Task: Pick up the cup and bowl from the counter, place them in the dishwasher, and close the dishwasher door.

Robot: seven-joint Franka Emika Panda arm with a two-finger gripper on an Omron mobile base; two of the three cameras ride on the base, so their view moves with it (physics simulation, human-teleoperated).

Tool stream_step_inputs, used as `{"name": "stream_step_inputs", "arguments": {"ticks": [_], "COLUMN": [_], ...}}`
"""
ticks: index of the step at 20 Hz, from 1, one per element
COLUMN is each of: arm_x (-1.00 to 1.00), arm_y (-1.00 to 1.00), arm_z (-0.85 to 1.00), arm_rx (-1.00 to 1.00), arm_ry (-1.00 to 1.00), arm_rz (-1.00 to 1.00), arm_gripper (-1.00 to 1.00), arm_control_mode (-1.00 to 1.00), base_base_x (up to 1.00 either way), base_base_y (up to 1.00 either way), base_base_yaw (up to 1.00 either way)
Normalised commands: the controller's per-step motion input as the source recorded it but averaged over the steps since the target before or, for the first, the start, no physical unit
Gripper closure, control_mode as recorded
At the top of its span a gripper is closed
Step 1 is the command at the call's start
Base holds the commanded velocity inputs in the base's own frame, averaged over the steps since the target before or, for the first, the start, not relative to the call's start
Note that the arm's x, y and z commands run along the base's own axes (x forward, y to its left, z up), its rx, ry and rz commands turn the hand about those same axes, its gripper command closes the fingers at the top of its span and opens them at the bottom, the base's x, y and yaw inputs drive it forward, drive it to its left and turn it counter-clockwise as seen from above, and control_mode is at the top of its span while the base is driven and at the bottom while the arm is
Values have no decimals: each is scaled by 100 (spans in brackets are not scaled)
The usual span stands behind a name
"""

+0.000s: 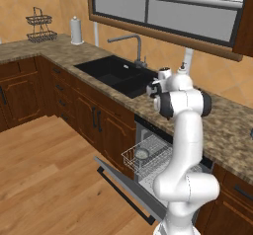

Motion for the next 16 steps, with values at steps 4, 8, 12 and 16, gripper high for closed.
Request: {"name": "stream_step_inputs", "arguments": {"ticks": [4, 8, 12, 16], "arm_x": [-62, -99, -100, -100], "arm_y": [14, 44, 84, 93], "arm_z": [1, 16, 5, 0], "arm_rx": [0, 0, 0, 0], "arm_ry": [-4, -11, -15, -16], "arm_rz": [0, 0, 0, 0], "arm_gripper": [100, 100, 100, 100], "arm_control_mode": [-100, -100, -100, -100], "base_base_x": [0, 0, 0, 0], "base_base_y": [0, 0, 0, 0], "base_base_yaw": [0, 0, 0, 0]}}
